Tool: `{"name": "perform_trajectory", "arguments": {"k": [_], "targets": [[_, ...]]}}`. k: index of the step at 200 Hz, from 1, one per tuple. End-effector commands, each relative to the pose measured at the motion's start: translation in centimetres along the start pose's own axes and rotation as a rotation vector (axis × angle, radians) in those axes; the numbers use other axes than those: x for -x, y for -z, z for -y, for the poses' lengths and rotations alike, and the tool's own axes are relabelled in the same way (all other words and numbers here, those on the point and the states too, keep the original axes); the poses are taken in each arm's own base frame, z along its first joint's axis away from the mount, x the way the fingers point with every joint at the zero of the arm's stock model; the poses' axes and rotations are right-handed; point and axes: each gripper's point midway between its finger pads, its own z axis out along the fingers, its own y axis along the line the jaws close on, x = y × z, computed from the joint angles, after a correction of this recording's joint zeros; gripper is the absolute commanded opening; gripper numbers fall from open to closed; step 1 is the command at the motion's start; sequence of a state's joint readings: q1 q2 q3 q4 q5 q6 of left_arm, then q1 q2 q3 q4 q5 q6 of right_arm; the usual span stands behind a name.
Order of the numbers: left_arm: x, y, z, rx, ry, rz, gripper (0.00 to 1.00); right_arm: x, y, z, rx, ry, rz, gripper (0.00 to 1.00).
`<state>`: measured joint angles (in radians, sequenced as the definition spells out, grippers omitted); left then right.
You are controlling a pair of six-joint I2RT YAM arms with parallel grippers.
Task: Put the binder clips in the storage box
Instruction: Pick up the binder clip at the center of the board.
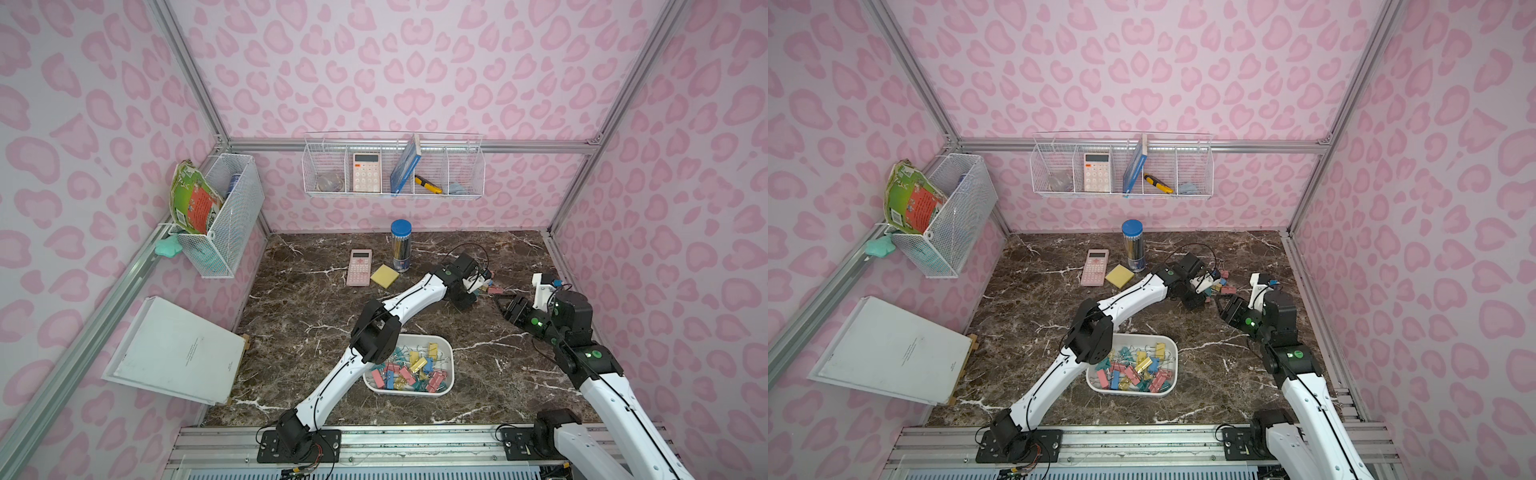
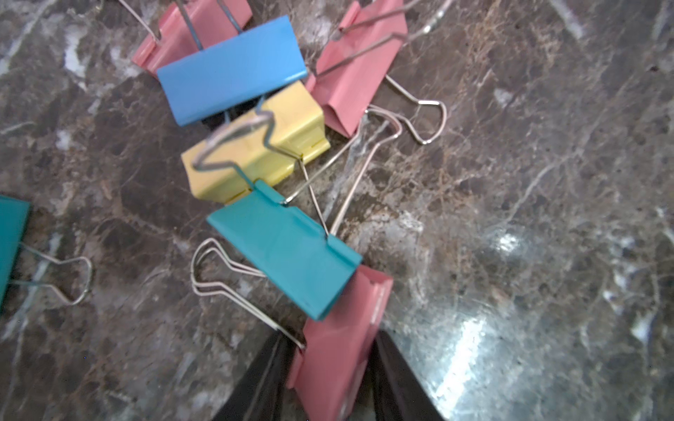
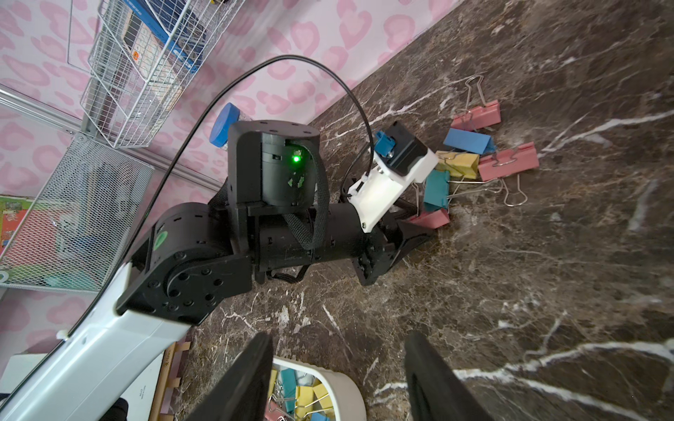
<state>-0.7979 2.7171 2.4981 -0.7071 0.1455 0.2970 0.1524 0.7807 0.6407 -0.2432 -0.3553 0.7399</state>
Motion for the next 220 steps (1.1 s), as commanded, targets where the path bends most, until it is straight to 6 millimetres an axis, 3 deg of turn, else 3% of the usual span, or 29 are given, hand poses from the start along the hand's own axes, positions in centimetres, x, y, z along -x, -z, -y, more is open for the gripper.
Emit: {"name": "perform_trajectory", "arguments": {"k": [1, 28, 70, 101, 135, 154, 180, 199, 220], "targets": [[-5.4, -0.9, 1.3, -0.051, 0.062, -0.197, 0.35, 0.4, 0.1, -0.5, 0.016, 0.011, 0.011, 0.60], [-5.5, -0.1, 1.6, -0.057, 0.098, -0.207, 0.30, 0.3, 0.0, -0.5, 0.022, 0.005, 0.011, 0.61], [-2.9, 3.0, 2.4, -0.091, 0.187, -0.125, 0.23, 0.6, 0.1, -0.8, 0.032, -0.003, 0.021, 0.61], [-0.4, 6.6, 3.8, -0.163, 0.243, -0.040, 0.22, 1.2, 0.1, -0.2, 0.036, -0.024, 0.031, 0.63], [3.0, 11.7, 6.1, -0.268, 0.278, 0.091, 0.21, 2.6, -0.1, 1.7, 0.046, -0.080, 0.035, 0.66], [4.3, 14.4, 6.9, -0.303, 0.292, 0.163, 0.21, 3.5, 0.0, 1.8, 0.054, -0.074, 0.043, 0.67], [4.8, 18.3, 7.8, -0.330, 0.346, 0.229, 0.21, 4.6, 0.0, 1.5, 0.046, -0.040, 0.074, 0.67], [4.0, 21.6, 8.7, -0.302, 0.401, 0.265, 0.21, 4.4, -0.6, 1.8, 0.047, -0.031, 0.069, 0.67], [0.6, 23.7, 8.9, -0.146, 0.485, 0.221, 0.21, 3.7, -1.6, 1.9, 0.057, -0.033, 0.030, 0.67]]}}
